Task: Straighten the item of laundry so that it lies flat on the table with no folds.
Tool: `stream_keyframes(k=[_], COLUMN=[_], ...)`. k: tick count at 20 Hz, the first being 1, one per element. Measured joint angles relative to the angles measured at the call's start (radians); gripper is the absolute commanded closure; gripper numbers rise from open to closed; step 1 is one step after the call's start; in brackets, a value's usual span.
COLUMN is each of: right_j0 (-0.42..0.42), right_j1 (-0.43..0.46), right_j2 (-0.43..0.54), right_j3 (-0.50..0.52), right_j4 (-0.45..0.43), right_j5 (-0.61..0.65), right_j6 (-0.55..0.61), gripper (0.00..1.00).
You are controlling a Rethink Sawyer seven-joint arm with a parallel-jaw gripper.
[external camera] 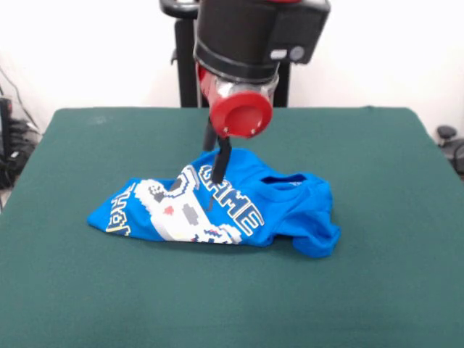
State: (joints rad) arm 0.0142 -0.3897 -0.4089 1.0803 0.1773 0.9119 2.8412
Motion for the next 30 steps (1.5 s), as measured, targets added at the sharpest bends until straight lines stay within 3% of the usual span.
stream_keyframes(k=[7, 13, 24, 30], right_j0=[0.005, 0.02, 0.1, 0.133], right_j1=[0.068, 0.121, 0.223, 0.252], right_j2=[0.005, 0.004, -0.038, -0.053], right_j3=[-0.022, -0.059, -0.2, -0.236], right_j4=[0.014, 0.017, 0.072, 0.113], right_j5=[-0.072, -0.061, 0.15, 0.187], right_j6=[0.0, 0.0, 0.028, 0.086], gripper=[0.0, 0.0, 0.0, 0.0])
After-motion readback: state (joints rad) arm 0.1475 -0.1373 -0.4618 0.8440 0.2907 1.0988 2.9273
